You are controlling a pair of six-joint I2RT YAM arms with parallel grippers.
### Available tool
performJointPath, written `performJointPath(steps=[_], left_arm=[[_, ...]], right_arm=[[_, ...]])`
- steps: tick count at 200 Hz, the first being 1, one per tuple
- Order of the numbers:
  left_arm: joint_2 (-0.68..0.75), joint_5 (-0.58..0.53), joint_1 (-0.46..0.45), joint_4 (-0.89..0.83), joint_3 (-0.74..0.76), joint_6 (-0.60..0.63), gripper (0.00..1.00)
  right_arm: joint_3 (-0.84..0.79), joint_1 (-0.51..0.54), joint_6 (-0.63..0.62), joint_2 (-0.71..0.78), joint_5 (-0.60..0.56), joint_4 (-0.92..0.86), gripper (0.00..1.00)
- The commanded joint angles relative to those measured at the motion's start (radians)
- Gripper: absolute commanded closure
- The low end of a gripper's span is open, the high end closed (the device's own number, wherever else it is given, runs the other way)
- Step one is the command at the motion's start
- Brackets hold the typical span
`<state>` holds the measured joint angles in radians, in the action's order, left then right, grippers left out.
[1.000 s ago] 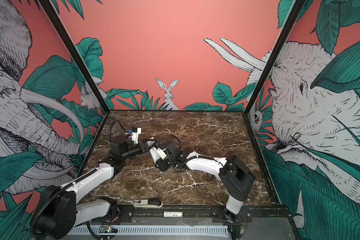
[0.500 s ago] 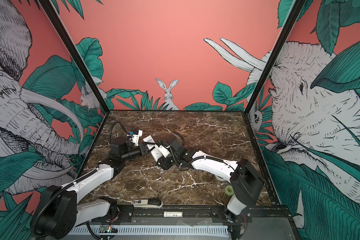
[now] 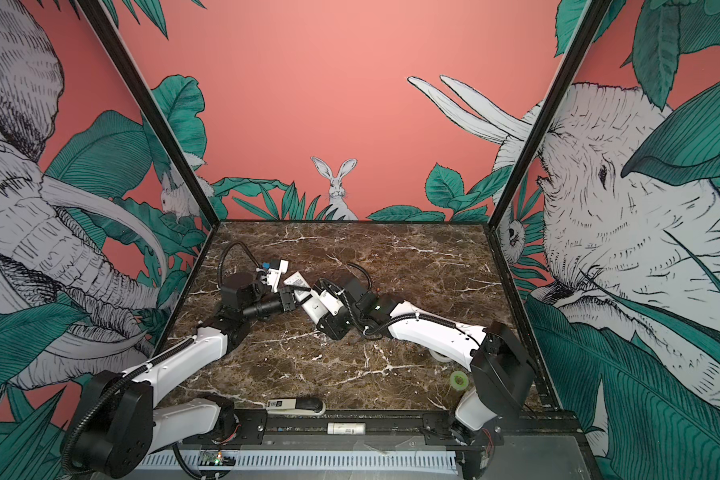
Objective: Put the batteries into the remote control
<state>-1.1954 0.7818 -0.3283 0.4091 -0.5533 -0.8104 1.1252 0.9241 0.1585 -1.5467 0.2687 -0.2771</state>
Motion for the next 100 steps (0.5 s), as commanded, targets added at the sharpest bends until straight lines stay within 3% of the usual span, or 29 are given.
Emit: performJointPath(steps=[1, 44, 71, 100], left_arm=[[-0.007, -0.017, 0.008, -0.009, -0.021, 0.047, 1.00], [0.036, -0.227, 0.006, 0.094, 0.069, -0.012, 1.00], [0.081, -0.402, 0.001, 0.187, 0.177, -0.026, 1.00], [0.093, -0.506, -0.012, 0.323, 0.270, -0.022, 1.00]], right_arm=[[0.023, -0.020, -0.022, 0.056, 0.022, 0.016, 0.57], [-0.051, -0.055, 0.070, 0.092, 0.054, 0.103, 0.22], [-0.104, -0.093, 0.221, 0.108, 0.005, 0.177, 0.09], [-0.105, -0.128, 0.444, 0.040, 0.025, 0.227, 0.01]])
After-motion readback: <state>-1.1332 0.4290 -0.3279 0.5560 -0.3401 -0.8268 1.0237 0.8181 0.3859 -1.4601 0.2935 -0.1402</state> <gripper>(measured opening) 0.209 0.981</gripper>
